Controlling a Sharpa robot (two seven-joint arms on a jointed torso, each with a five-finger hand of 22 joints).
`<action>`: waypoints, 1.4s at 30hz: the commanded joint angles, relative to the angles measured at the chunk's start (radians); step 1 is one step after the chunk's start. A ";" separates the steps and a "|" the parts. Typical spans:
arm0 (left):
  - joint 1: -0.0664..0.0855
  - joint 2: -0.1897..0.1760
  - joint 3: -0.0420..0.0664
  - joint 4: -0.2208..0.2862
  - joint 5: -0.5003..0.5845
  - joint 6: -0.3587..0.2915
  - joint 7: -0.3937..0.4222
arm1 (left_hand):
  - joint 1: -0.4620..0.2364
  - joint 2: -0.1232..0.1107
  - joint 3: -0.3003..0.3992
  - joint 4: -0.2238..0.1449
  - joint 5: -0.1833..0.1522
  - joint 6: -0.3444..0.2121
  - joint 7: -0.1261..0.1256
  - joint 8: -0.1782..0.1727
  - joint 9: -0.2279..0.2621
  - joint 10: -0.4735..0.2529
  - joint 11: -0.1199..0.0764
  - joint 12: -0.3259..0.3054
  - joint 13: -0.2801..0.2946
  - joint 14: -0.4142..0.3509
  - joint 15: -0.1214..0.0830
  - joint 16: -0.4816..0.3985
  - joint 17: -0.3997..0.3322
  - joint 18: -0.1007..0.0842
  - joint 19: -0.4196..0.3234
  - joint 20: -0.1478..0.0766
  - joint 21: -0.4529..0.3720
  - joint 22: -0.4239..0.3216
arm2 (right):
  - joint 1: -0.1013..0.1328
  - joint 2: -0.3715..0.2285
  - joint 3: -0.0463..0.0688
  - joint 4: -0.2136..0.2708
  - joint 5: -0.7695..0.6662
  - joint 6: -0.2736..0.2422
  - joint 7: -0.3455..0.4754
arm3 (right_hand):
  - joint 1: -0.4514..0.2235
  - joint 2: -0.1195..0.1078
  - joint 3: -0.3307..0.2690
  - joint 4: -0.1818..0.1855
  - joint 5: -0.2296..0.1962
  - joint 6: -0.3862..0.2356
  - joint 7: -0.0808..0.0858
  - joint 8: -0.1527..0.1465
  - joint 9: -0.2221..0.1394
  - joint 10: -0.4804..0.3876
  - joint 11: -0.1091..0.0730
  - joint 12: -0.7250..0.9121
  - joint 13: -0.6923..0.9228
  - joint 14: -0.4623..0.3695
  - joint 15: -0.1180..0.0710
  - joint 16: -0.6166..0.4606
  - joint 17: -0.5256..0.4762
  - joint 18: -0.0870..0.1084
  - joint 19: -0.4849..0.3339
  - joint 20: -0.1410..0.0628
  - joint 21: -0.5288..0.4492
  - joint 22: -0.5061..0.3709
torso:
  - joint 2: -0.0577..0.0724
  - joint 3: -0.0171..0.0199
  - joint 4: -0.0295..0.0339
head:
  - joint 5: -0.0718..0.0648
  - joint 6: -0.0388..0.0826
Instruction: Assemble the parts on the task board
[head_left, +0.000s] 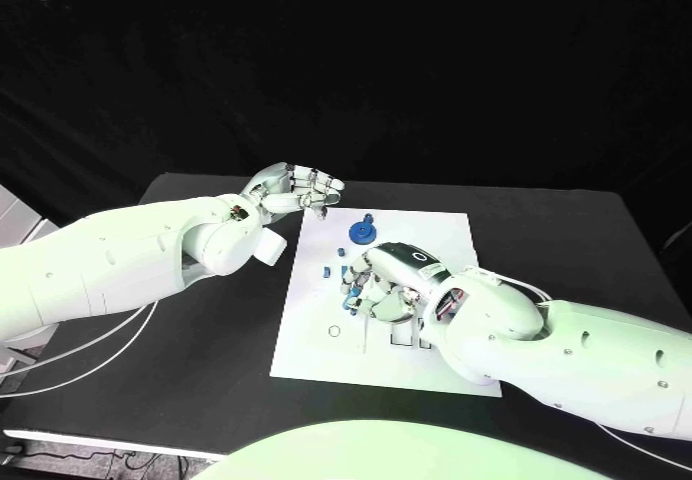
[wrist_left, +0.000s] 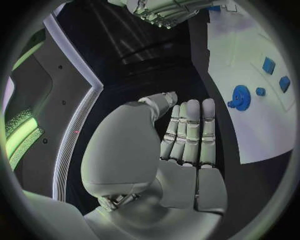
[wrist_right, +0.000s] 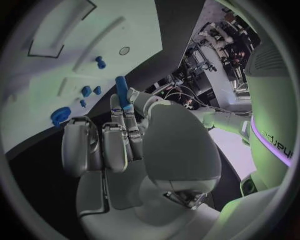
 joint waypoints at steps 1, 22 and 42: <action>0.000 0.005 0.001 0.001 0.000 0.016 0.008 | -0.010 0.002 0.000 -0.006 0.003 -0.006 0.002 0.004 0.001 -0.006 0.001 0.004 0.001 -0.007 0.002 0.006 0.001 0.013 -0.004 0.006 -0.006 -0.001 | -0.013 0.021 -0.004 -0.025 -0.020 0.005 0.013 | 0.010 0.019 0.045 -0.044 0.004 0.003 0.002 0.007 0.002 0.066 -0.059 -0.004 0.032 0.043 -0.005 0.003 -0.002 -0.012 0.034 -0.005 -0.007 0.192 | 0.001 -0.0012 -0.0008 | 0.005 -0.001; 0.000 0.006 0.001 0.004 0.000 0.018 0.008 | -0.011 0.004 0.001 -0.008 0.003 -0.009 0.002 0.006 0.002 -0.009 0.001 0.008 0.002 -0.008 0.002 0.007 0.002 0.013 -0.003 0.007 -0.008 -0.001 | -0.061 0.084 -0.022 -0.080 -0.058 0.051 -0.031 | 0.009 0.018 0.047 -0.047 0.004 0.001 0.003 0.007 0.003 0.065 -0.058 -0.006 0.033 0.042 -0.005 0.002 -0.004 -0.012 0.033 -0.005 -0.010 0.191 | 0.001 -0.0004 -0.0008 | 0.020 -0.014; 0.000 0.005 0.001 0.004 0.000 0.020 0.006 | -0.011 0.004 0.001 -0.008 0.003 -0.009 0.002 0.006 0.002 -0.009 0.001 0.008 0.002 -0.008 0.002 0.007 0.002 0.013 -0.003 0.007 -0.008 -0.001 | -0.074 0.108 -0.026 -0.099 -0.103 0.084 -0.058 | 0.007 0.018 0.049 -0.050 0.004 0.001 0.004 0.007 0.004 0.065 -0.057 -0.008 0.034 0.042 -0.004 0.001 -0.007 -0.011 0.032 -0.004 -0.013 0.191 | 0.001 -0.0007 -0.0005 | 0.022 -0.016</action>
